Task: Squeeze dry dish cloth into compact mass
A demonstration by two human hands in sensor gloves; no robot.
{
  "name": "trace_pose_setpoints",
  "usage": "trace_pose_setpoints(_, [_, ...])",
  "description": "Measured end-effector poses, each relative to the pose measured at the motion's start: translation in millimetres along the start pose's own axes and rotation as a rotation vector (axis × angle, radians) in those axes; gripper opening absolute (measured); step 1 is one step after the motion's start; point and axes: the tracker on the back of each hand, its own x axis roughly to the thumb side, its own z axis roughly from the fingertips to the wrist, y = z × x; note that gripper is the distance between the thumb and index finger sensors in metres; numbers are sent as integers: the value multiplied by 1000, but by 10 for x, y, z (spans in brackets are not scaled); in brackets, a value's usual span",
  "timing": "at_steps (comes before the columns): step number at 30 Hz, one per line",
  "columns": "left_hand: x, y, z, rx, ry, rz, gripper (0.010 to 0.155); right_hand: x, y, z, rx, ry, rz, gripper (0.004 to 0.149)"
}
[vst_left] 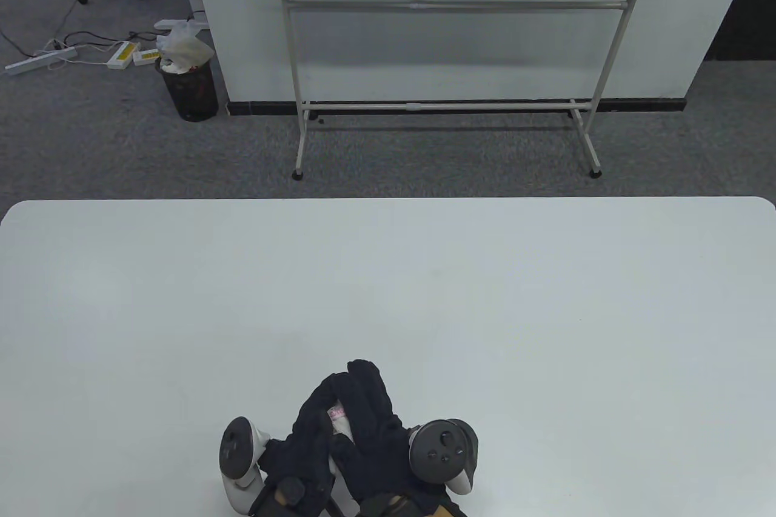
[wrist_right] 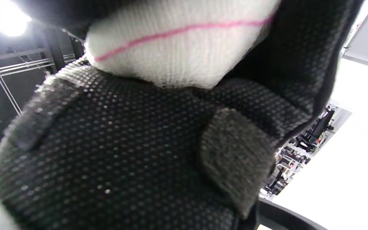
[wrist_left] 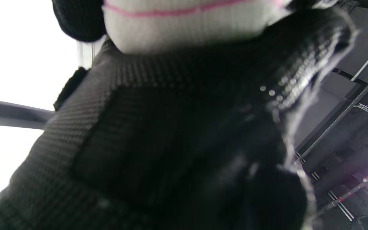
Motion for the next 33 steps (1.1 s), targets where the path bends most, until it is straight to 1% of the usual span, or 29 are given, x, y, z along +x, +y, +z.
trace_pose_setpoints(3, [32, 38, -3, 46, 8, -59, 55, -10, -6, 1, 20, 3, -20, 78])
trace_pose_setpoints(5, [50, 77, -5, 82, 22, -80, 48, -43, 14, 6, 59, 26, -85, 78])
trace_pose_setpoints(7, [77, 153, 9, 175, 43, -149, 45, -104, 37, 5, 138, 73, -208, 78])
trace_pose_setpoints(8, [80, 170, 7, 172, 50, -141, 45, -116, 34, 0, 146, 73, -248, 78])
trace_pose_setpoints(9, [81, 182, 13, 158, 68, -114, 44, -125, 20, -11, 129, 78, -275, 77])
trace_pose_setpoints(10, [76, 189, 22, 169, 80, -99, 44, -122, 9, -11, 112, 77, -280, 78])
trace_pose_setpoints(11, [65, 197, 35, 221, 80, -64, 44, -107, -14, -8, 73, 54, -276, 78])
trace_pose_setpoints(13, [45, 228, 51, 282, 98, -22, 44, -59, -51, -1, 54, 8, -240, 80])
trace_pose_setpoints(15, [35, 259, 64, 326, 98, -5, 44, 8, -80, 6, 85, -52, -158, 82])
trace_pose_setpoints(18, [30, 262, 55, 324, 102, -6, 45, 68, -47, -14, 159, -90, 1, 89])
trace_pose_setpoints(19, [33, 248, 48, 313, 98, -19, 45, 69, -22, -19, 178, -82, 25, 91])
trace_pose_setpoints(21, [12, 201, 42, 237, 143, 5, 46, 32, 26, -22, 228, -28, 84, 93])
trace_pose_setpoints(22, [-35, 197, 42, 196, 180, 68, 47, 24, 17, -28, 209, -21, 39, 92])
trace_pose_setpoints(23, [-65, 196, 30, 134, 180, 145, 50, 18, -8, -28, 178, 10, 9, 87])
trace_pose_setpoints(24, [-75, 179, 19, -9, 188, 305, 56, -1, -64, -34, 141, 20, -10, 83])
trace_pose_setpoints(25, [-62, 157, 31, -76, 221, 368, 64, -23, -107, -38, 107, 32, -13, 79])
trace_pose_setpoints(26, [-62, 150, 38, -102, 226, 377, 69, -60, -168, -41, 60, 35, -36, 74])
trace_pose_setpoints(27, [-66, 146, 39, -103, 233, 351, 71, -108, -210, -41, 11, 51, -78, 69])
trace_pose_setpoints(29, [-99, 106, 31, -119, 237, 320, 74, -178, -246, -20, -63, 87, -181, 62])
trace_pose_setpoints(30, [-115, 77, 26, -130, 240, 333, 75, -195, -265, -12, -92, 96, -206, 58])
trace_pose_setpoints(31, [-128, 27, 19, -140, 244, 342, 77, -207, -305, 2, -143, 98, -204, 55])
trace_pose_setpoints(32, [-127, -5, 15, -137, 243, 332, 77, -213, -335, 5, -171, 93, -179, 53])
trace_pose_setpoints(33, [-119, -27, 10, -115, 240, 278, 79, -208, -373, 17, -182, 95, -154, 52])
